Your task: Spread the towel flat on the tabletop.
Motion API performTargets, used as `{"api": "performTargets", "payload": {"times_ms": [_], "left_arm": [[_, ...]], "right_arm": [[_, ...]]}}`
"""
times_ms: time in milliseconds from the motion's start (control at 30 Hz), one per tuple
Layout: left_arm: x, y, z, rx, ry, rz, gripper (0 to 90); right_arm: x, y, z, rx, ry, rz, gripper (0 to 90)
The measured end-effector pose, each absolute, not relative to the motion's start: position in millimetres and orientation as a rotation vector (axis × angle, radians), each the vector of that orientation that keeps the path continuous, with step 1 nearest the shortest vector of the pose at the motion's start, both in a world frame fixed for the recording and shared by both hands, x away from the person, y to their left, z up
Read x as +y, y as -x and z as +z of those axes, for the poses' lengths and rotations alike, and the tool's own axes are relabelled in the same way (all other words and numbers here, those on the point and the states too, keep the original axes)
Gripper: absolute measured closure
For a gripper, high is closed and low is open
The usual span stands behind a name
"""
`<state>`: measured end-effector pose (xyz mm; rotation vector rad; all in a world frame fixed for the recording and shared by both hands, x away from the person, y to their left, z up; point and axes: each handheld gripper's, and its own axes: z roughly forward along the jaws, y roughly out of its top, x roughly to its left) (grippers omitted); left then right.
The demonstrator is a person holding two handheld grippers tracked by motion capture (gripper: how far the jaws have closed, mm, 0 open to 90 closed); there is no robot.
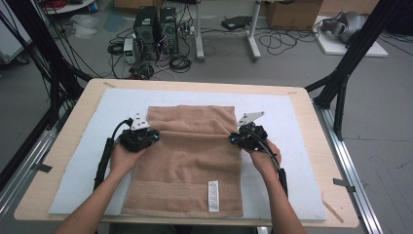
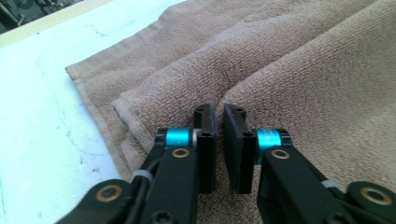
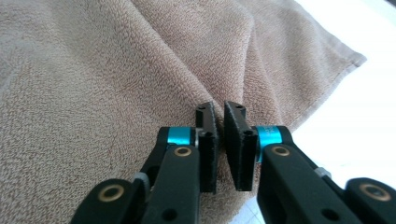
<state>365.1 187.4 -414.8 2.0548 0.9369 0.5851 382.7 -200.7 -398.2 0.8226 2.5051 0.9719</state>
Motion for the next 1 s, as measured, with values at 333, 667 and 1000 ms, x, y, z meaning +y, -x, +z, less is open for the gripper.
{"api": "performTargets", "payload": {"times_ms": [333,667,1000], "left_arm": [[206,-331,-393,0.845,-2.034,0.618,68.3],[200,-324,-426,0.833,-2.173,0.477,66.5],[199,-326,-442,0.839,-2.196,0.423,71.7]], "right_arm": [[-203,-328,-364,2.525,-0.638,1.111,71.4],[-188,-336,-421,2.705,-0.728,0.983,63.7],[-187,-344,-433,2.718,-0.799,0.971,65.9]]}}
